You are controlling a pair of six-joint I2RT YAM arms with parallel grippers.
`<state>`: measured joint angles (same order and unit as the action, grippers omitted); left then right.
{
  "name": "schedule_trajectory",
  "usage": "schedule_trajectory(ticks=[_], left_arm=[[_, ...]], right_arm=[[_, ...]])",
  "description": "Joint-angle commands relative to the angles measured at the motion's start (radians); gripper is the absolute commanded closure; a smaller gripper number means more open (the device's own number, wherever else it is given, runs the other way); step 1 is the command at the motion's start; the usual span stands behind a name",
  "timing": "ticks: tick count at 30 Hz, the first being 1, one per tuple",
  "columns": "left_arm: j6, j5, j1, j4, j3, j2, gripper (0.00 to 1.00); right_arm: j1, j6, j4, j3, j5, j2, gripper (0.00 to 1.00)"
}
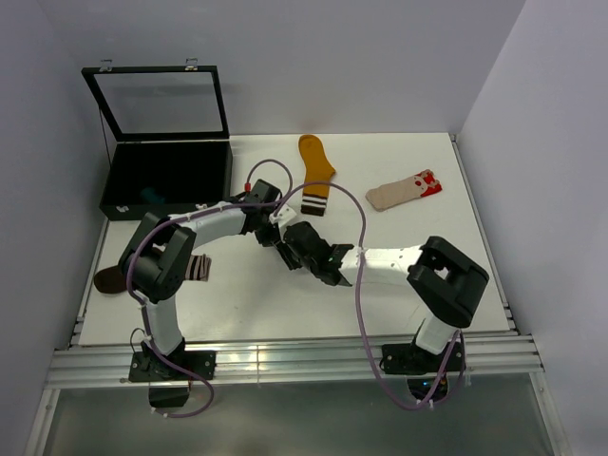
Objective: Roll the socks
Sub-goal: Roll the sock at the center of the board.
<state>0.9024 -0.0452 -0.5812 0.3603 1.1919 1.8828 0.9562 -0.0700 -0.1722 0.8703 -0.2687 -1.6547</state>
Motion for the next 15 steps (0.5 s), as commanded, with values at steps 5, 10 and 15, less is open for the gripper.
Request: schedule_trajectory(ticks=[5,10,15], left_arm=[[-0.036,0.016,0.0,0.046,0.014,0.03,0.67],[-0.034,0.013,0.0,0.045,0.018,0.03,0.67],[-0.034,0.013,0.0,0.043,0.021,0.026,0.67]], right_arm=[[0.029,0.059,-0.058,-0.002,-0.041,-0.063,0.53],[0.032,0.044,-0.052,-0.02,-0.059,-0.089,0.54],[0.03,-0.007,-0.004,-0.016,-0.098,-0.16,0.55]])
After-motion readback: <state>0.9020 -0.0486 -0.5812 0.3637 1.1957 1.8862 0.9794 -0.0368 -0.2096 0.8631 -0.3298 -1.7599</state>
